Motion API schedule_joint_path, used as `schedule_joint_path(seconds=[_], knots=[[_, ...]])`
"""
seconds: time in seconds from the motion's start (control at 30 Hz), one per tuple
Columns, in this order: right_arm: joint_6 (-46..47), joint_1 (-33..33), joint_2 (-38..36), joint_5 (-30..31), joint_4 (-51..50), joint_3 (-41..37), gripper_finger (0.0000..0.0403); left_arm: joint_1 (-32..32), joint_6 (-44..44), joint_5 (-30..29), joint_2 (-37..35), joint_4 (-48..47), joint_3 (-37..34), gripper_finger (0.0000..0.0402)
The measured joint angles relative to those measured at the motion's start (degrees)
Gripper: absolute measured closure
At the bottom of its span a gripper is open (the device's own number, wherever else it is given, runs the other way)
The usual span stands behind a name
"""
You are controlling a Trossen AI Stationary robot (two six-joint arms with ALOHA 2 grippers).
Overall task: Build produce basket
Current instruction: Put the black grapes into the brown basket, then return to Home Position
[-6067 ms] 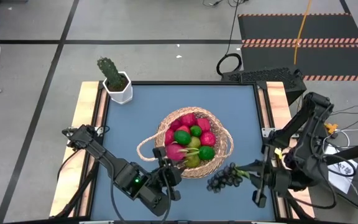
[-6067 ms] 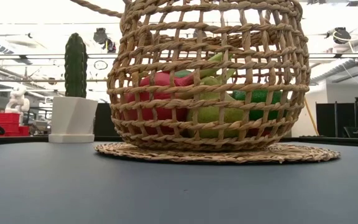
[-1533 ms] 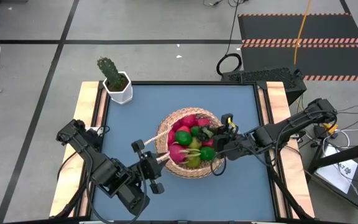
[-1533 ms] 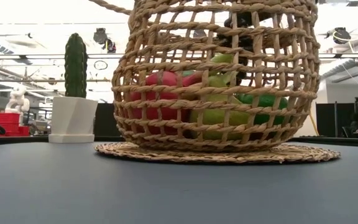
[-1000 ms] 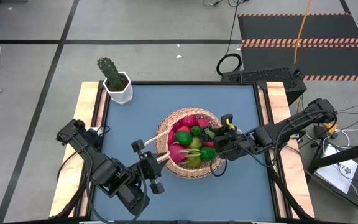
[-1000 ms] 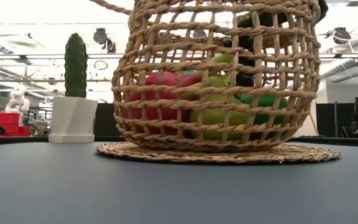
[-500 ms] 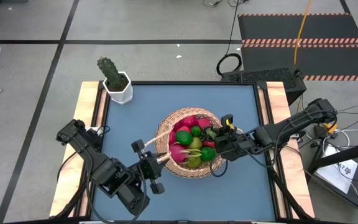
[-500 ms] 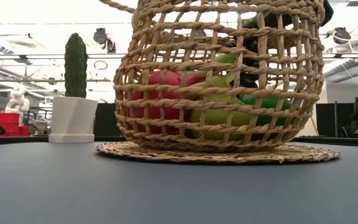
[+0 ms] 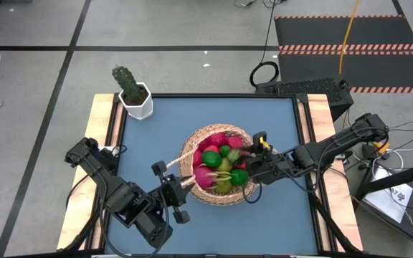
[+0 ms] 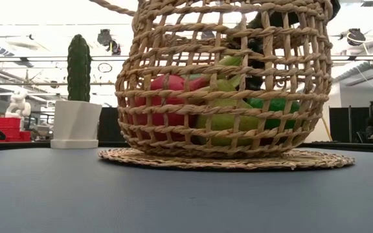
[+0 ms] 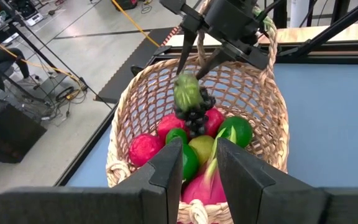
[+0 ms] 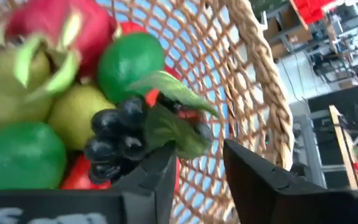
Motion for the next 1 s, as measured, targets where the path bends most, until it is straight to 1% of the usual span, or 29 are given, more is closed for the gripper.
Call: schedule_joint_path(seconds=[0.1, 0.47, 0.63, 0.77, 1.0], knots=[[-0.8, 0.0, 0.0, -1.5, 2.3, 0.0, 0.0266, 0.0, 0.0, 0.0, 0.0, 0.0, 0.0, 0.03], [-1.1, 0.9, 0.0, -1.5, 6.1, 0.0, 0.0233, 0.0, -0.2, 0.0, 0.0, 0.0, 0.0, 0.03], [-1.9, 5.0, 0.0, -1.1, 11.0, 0.0, 0.0229, 0.0, -0.3, 0.0, 0.0, 0.0, 0.0, 0.03], [-4.0, 9.4, -0.2, 1.9, 15.9, 0.0, 0.0229, 0.0, -0.3, 0.0, 0.0, 0.0, 0.0, 0.03], [-8.8, 16.2, -2.7, 5.1, 23.1, 0.0, 0.0231, 0.0, -0.3, 0.0, 0.0, 0.0, 0.0, 0.03]])
